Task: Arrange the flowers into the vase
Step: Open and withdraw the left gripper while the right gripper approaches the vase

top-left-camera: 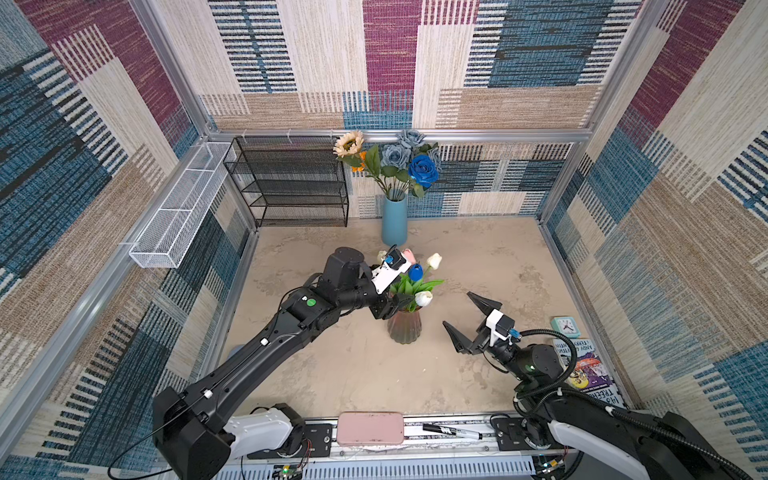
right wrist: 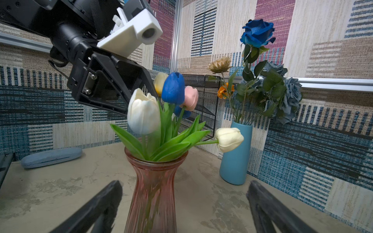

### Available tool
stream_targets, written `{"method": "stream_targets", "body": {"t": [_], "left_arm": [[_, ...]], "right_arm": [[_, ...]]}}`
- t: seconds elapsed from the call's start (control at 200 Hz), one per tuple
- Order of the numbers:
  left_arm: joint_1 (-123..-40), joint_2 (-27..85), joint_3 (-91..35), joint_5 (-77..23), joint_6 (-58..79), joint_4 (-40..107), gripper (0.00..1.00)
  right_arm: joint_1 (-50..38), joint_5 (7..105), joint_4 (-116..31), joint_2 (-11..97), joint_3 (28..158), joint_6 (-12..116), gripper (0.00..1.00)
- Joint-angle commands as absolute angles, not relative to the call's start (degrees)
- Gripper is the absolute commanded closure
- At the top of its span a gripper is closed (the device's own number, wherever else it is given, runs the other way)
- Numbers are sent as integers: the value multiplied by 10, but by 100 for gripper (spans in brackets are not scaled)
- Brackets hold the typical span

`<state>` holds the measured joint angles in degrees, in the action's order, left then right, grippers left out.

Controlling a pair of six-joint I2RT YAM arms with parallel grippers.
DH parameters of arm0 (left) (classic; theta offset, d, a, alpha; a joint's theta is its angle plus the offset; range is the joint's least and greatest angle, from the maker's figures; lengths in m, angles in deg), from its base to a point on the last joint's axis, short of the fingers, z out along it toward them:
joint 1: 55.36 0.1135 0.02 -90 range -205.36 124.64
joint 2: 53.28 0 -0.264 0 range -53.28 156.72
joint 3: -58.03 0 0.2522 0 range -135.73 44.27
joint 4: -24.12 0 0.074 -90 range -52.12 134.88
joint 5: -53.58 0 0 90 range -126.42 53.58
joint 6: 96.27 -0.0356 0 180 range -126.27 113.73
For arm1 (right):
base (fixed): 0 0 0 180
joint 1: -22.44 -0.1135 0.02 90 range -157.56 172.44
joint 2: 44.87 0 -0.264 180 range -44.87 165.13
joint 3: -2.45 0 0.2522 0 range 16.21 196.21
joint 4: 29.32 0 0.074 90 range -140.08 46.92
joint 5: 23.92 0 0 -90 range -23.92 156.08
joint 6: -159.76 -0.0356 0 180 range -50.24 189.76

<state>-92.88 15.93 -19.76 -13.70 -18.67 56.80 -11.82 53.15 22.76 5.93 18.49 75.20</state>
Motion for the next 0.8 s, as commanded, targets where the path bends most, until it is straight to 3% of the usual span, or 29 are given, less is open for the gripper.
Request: {"method": "stream_targets", "body": {"t": [0.0,0.321,0.586,0.791], "left_arm": [[-928,137,-176,-140,-205,539,26],[-928,-43,-6,-155,-201,387,18],[-928,-226,213,-257,-171,248,5],[-928,-241,326,-330,-131,134,0]], "right_arm": [[-119,518,238,75,197,749,0],[-119,438,210,168,259,733,0],[-119,388,204,260,297,722,0],[-119,362,240,340,324,724,0]]}}
